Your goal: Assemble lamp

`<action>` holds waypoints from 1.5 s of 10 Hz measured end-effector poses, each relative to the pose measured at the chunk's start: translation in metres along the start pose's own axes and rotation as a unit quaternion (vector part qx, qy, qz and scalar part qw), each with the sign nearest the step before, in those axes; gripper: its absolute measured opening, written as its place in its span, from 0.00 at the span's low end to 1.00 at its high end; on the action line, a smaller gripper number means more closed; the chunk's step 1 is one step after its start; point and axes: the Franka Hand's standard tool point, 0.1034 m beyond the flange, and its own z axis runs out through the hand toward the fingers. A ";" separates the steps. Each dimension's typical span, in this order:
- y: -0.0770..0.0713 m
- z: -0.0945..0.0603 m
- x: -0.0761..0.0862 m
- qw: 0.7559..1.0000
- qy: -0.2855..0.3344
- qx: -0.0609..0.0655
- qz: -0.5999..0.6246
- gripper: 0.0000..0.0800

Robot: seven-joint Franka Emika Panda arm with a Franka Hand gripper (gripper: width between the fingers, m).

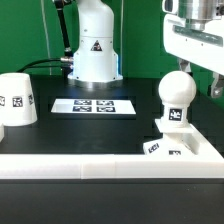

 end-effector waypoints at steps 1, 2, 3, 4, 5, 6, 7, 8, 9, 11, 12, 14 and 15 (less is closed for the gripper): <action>0.014 0.004 0.001 0.994 0.028 -0.041 -0.097 0.87; 0.020 0.008 0.002 0.980 0.041 -0.059 -0.183 0.87; 0.028 0.013 0.005 0.973 0.038 -0.063 -0.217 0.87; 0.037 0.015 0.016 0.968 0.038 -0.057 -0.240 0.87; 0.045 0.014 0.026 0.963 0.038 -0.058 -0.259 0.87; 0.050 0.011 0.038 0.961 0.030 -0.055 -0.270 0.87; 0.055 0.009 0.055 0.962 0.013 -0.047 -0.268 0.87; 0.058 0.004 0.068 0.963 0.001 -0.048 -0.265 0.87; 0.054 -0.004 0.075 0.962 -0.002 -0.049 -0.270 0.87; 0.053 -0.002 0.075 0.961 -0.001 -0.048 -0.271 0.87; 0.054 -0.002 0.077 0.961 -0.001 -0.048 -0.273 0.87; 0.058 -0.004 0.087 0.939 0.007 -0.045 -0.341 0.87; 0.072 -0.003 0.101 0.916 0.027 -0.032 -0.400 0.87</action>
Offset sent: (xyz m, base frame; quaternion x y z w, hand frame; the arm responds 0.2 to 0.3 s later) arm -0.0287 -0.0458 -0.0081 0.0261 0.0116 -0.1043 0.9941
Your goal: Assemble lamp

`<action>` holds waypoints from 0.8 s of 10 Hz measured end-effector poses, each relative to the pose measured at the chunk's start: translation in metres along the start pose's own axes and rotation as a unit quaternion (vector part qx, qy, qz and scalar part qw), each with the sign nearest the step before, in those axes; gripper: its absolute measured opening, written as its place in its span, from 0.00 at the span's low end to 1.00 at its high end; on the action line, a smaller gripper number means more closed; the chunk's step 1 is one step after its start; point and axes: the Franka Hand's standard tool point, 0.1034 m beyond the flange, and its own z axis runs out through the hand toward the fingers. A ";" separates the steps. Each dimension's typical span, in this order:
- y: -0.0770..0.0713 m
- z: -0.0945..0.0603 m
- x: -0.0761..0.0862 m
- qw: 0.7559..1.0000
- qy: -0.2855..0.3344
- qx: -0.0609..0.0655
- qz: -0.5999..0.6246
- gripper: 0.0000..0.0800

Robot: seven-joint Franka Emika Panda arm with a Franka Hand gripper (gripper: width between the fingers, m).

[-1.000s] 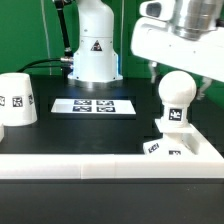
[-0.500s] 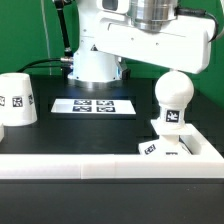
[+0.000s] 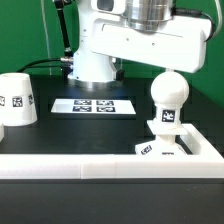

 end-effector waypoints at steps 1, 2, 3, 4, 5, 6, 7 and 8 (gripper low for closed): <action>0.017 0.004 -0.005 0.999 0.020 0.005 -0.033 0.87; 0.039 0.010 -0.012 0.997 0.036 0.007 -0.067 0.87; 0.061 0.015 -0.015 0.996 0.042 0.005 -0.081 0.87; 0.069 0.016 -0.014 0.996 0.040 0.004 -0.080 0.87; 0.075 0.017 -0.011 0.996 0.040 0.003 -0.082 0.87; 0.081 0.017 -0.010 0.996 0.040 0.002 -0.080 0.87; 0.085 0.017 -0.008 0.996 0.040 0.001 -0.081 0.87; 0.094 0.017 -0.005 0.995 0.040 0.000 -0.090 0.87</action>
Offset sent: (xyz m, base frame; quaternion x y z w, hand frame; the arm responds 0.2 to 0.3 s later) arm 0.0000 -0.0200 0.0000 0.0000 0.0000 0.0000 1.0000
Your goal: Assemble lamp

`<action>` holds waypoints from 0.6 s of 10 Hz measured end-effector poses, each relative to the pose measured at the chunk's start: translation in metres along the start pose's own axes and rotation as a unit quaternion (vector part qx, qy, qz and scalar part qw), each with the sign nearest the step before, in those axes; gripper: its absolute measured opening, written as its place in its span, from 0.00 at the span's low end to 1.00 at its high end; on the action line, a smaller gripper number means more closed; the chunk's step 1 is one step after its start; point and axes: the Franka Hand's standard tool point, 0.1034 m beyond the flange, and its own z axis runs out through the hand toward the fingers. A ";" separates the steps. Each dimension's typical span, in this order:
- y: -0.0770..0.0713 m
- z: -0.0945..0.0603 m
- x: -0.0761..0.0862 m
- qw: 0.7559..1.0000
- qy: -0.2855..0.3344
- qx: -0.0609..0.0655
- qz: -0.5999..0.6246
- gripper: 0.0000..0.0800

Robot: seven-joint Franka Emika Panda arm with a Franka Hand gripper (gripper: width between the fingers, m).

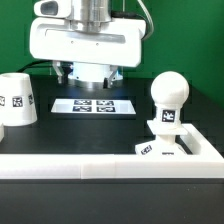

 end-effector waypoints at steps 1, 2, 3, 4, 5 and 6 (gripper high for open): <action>0.011 -0.002 0.006 1.000 0.001 -0.001 -0.018 0.87; 0.022 -0.003 0.003 1.000 0.007 -0.002 -0.024 0.87; 0.037 -0.004 -0.007 0.999 0.019 -0.002 -0.035 0.87; 0.052 -0.003 -0.019 0.999 0.023 -0.001 -0.031 0.87; 0.072 -0.003 -0.023 0.999 0.025 -0.002 -0.047 0.87; 0.089 -0.003 -0.024 0.998 0.026 -0.001 -0.054 0.87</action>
Offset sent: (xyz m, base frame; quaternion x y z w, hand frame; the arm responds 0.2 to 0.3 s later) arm -0.0529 -0.0464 0.0078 0.0032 0.0494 -0.0047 0.9988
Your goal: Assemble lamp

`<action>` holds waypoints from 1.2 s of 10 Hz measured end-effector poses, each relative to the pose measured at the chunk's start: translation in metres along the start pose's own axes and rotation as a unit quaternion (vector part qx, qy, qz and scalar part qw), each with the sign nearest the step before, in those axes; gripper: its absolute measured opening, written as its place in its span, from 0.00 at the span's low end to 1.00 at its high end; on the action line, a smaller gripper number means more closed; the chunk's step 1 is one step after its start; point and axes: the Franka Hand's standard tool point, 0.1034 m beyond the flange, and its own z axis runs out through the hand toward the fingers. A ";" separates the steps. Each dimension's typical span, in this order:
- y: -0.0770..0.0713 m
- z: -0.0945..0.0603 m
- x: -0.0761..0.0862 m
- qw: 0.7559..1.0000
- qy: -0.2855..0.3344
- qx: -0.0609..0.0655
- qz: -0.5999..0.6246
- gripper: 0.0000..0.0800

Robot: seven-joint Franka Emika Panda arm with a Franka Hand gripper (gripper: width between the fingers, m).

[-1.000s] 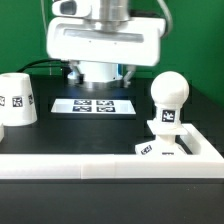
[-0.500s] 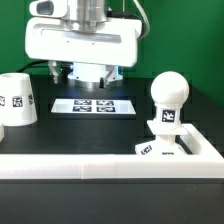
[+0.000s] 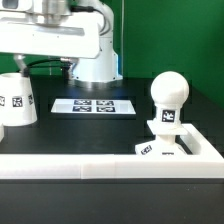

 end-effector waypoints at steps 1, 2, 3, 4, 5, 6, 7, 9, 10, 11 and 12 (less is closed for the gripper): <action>0.014 0.000 -0.003 1.000 0.000 -0.001 0.010 0.87; 0.013 0.000 -0.004 1.000 -0.001 -0.001 0.010 0.87; 0.011 0.001 -0.004 1.000 -0.002 -0.001 0.008 0.87; 0.011 0.002 -0.006 1.000 -0.003 0.000 0.010 0.87; 0.011 0.003 -0.010 1.000 -0.005 0.001 0.010 0.87; 0.016 0.003 -0.015 1.000 -0.005 0.004 -0.001 0.87; 0.022 0.002 -0.026 1.000 -0.005 0.006 -0.005 0.87; 0.023 0.001 -0.045 1.000 -0.001 0.010 -0.003 0.87; 0.022 0.001 -0.052 1.000 -0.002 0.013 -0.001 0.87; 0.021 0.002 -0.052 1.000 -0.003 0.013 -0.002 0.87; 0.021 0.004 -0.053 1.000 -0.004 0.012 -0.004 0.87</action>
Offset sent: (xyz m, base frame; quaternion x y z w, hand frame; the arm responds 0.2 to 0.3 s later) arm -0.0100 0.0000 0.0000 0.0000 0.0000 0.0000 1.0000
